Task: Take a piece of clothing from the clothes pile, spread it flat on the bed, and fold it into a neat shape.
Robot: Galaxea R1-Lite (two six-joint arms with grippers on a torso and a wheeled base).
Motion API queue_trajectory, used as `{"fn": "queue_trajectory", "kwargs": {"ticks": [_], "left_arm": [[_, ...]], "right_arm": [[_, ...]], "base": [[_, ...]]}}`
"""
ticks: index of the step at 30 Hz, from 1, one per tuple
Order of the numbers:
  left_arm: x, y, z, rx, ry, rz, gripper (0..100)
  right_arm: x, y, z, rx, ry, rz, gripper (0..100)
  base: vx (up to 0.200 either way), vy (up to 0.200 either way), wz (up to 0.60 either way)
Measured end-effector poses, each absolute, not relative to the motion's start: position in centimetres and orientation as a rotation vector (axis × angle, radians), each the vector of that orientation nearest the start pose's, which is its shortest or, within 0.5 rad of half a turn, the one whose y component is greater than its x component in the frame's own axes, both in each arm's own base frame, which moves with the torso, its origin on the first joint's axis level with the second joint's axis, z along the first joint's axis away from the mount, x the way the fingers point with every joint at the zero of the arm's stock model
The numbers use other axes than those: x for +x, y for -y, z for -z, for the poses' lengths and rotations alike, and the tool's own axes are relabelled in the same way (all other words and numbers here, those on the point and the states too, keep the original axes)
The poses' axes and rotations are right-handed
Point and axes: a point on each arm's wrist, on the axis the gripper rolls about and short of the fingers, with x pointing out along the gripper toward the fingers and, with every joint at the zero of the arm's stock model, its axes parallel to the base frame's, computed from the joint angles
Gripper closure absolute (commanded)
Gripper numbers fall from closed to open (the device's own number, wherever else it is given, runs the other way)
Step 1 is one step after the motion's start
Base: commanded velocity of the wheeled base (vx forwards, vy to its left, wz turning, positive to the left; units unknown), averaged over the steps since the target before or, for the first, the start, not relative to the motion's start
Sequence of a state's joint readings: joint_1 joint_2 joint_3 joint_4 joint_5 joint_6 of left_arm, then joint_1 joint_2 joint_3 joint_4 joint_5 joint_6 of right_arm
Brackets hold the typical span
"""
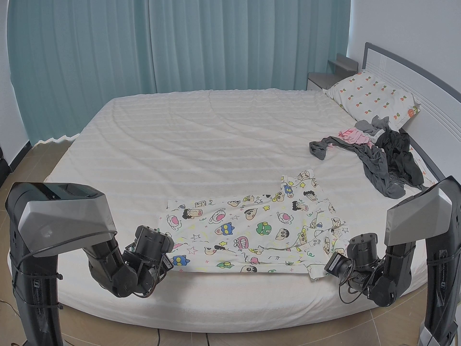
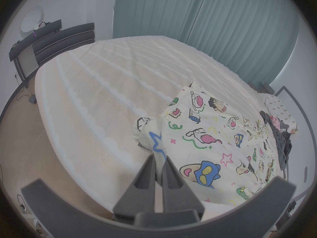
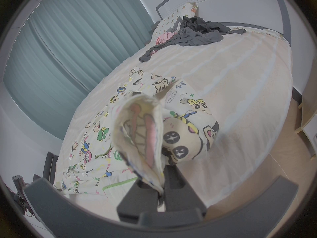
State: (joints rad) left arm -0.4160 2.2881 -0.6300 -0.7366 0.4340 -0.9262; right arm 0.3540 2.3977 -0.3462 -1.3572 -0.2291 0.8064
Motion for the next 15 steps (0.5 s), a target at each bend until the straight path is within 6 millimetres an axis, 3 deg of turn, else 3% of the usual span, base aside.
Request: {"fn": "queue_trajectory", "kwargs": {"ticks": [15], "left_arm": [[27.9, 11.5, 4.0, -0.464, -0.786, -0.404, 100]], "right_arm": [[26.6, -9.4, 5.5, 0.576, -0.664, 0.134, 100]], "base": [[0.000, 0.000, 0.00]]}}
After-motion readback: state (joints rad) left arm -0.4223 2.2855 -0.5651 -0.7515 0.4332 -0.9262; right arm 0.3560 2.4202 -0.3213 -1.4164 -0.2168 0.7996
